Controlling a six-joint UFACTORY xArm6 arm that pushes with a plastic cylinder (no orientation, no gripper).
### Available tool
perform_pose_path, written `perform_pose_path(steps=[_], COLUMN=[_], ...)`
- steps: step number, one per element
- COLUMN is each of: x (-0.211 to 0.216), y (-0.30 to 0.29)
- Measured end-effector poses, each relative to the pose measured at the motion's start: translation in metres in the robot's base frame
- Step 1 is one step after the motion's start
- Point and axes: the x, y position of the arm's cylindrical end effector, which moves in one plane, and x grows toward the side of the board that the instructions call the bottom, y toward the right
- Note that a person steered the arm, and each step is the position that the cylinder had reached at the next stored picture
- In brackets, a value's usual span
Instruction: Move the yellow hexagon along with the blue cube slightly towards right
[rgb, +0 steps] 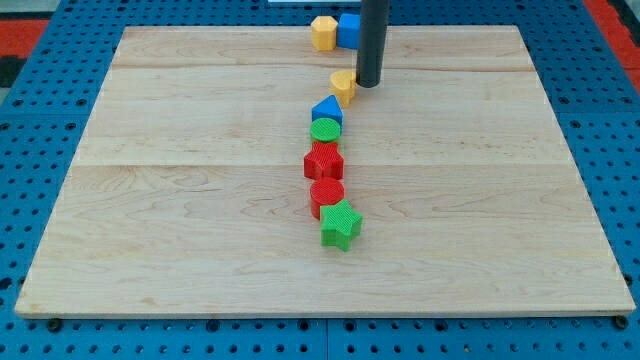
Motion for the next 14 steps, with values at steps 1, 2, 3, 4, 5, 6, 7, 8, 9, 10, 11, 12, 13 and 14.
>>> perform_pose_path(steps=[1,2,3,4,5,6,7,8,9,10,11,12,13,14], x=[0.001,-0.002,-0.002,-0.004,-0.011,-0.025,-0.031,-0.045,-0.072,-0.101,-0.112,-0.113,-0.113,-0.107], y=[-0.007,-0.004,-0.005,0.006,-0.007,-0.035,-0.072,-0.126,-0.156,-0.122,-0.095,-0.090,-0.073,-0.056])
